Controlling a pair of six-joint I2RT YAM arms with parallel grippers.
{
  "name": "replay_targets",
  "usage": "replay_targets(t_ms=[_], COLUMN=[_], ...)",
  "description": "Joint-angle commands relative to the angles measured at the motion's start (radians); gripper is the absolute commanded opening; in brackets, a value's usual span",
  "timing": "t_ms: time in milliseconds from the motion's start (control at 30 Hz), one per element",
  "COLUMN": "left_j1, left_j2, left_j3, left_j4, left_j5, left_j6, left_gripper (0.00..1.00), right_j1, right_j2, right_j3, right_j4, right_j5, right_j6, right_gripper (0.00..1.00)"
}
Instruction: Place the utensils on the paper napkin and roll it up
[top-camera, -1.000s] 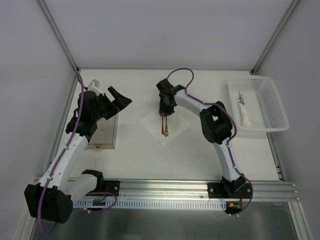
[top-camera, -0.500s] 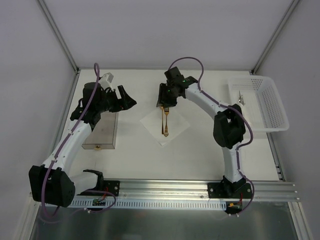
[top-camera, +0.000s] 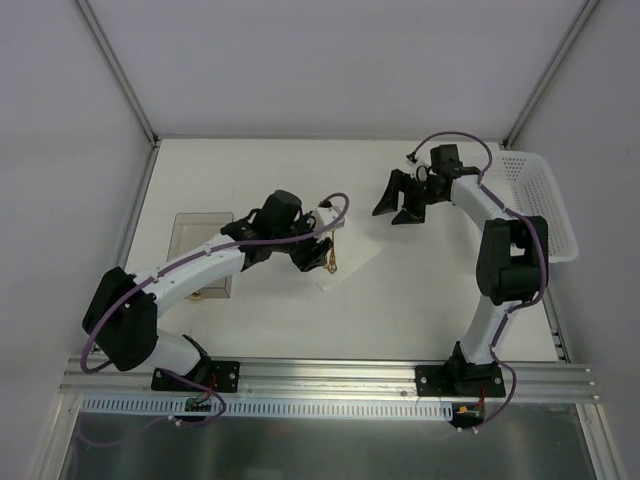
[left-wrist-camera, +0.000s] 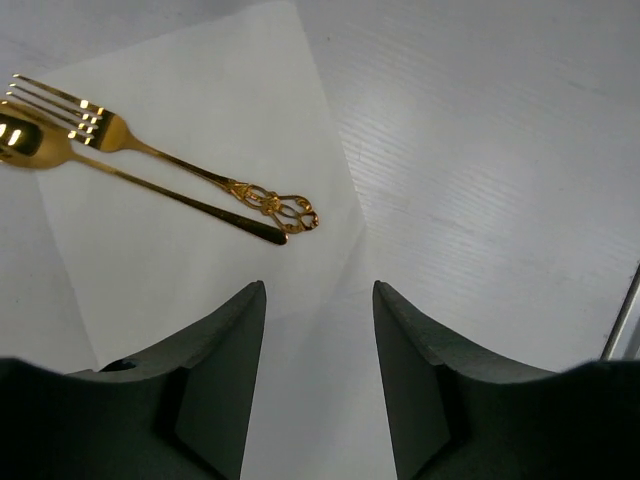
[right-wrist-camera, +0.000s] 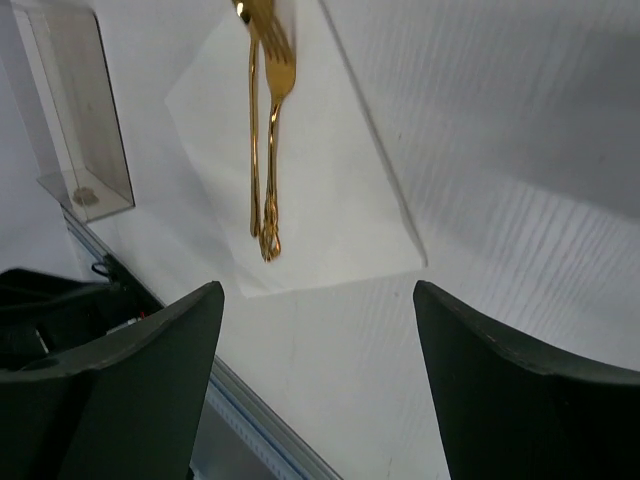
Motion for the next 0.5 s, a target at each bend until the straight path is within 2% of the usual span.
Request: replay_targets(t_ms=[0,100,267,467], left_j1=[-0.056,-0.142,-0.213,-0.228], left_j2=[0.052,0.085,0.132,0.112], left_j3=[0.012,-0.019,-0.09,-0.191], left_j4=[-0.004,-0.006,0.006,0.088], left_j5=[-0.04,-0.108,-0.19,-0.227], left_j6=[0.201,0.308,0.392,0.425], left_gripper=[0.47,0.45,0.4,0.46], right_j1=[0.011,0.003,-0.029,-0.039], right_j2=[-0.163,-0.183,-0.164,-0.164], right_j3=[-0.052,-0.078,-0.097,-0.095], right_j4=[-0.071,-0.129,-0.146,-0.146], right_j5=[-0.091,-0.065,-0.073,-0.079], right_j6=[-0.223,-0.271,-0.241,-0.225], right_gripper=[0.8,0.77,0.76,0.76])
